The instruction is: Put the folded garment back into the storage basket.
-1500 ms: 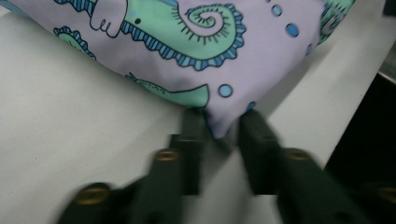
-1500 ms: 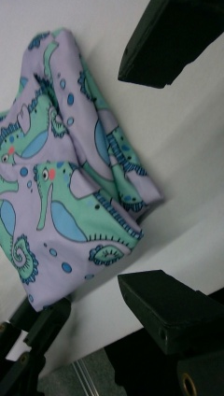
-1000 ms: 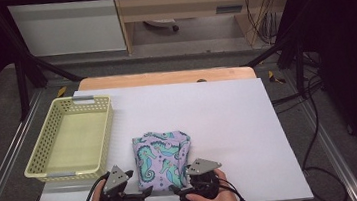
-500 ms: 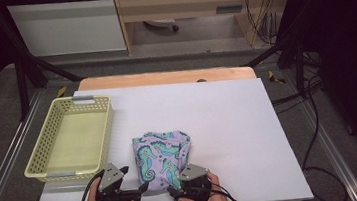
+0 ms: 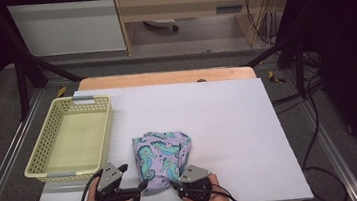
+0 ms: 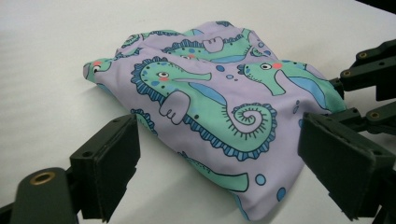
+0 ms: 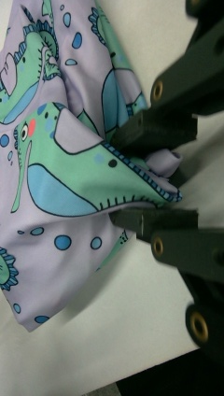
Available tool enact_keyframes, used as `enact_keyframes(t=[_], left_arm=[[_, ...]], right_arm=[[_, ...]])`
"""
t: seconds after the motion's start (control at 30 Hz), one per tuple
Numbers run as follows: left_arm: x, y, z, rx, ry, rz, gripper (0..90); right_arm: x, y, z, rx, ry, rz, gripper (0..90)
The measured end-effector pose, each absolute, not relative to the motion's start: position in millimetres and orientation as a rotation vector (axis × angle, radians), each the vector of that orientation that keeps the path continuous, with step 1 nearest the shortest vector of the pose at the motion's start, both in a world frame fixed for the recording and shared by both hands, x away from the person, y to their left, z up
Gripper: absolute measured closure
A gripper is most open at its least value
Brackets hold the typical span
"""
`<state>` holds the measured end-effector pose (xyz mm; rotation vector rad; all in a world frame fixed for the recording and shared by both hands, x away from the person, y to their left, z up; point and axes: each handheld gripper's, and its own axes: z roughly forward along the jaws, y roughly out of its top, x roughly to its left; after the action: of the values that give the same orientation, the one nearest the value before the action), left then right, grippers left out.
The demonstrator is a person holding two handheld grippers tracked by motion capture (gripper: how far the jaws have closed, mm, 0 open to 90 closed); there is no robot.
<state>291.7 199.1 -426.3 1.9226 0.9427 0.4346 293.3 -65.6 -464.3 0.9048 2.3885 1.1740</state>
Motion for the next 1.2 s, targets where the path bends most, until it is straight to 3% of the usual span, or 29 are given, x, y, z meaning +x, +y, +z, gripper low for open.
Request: enact_keyframes(t=[0.1, 0.2, 0.8, 1.2], left_arm=[[291.6, 200.6, -424.2, 1.898, 0.943, 0.438, 13.6], [290.2, 201.2, -419.5, 1.862, 0.932, 0.458, 13.9], [308.0, 183.1, -411.9, 1.843, 0.966, 0.480, 13.7], [372.2, 151.7, -382.3, 1.808, 0.977, 0.603, 14.7]], right_arm=[[294.3, -66.4, -463.2, 0.899, 2.398, 1.186, 79.9], [294.8, -66.3, -462.2, 0.880, 2.408, 1.178, 82.2], [287.4, -82.2, -450.5, 0.863, 2.434, 1.196, 82.9], [283.4, -83.6, -449.0, 0.853, 2.449, 1.189, 82.8]])
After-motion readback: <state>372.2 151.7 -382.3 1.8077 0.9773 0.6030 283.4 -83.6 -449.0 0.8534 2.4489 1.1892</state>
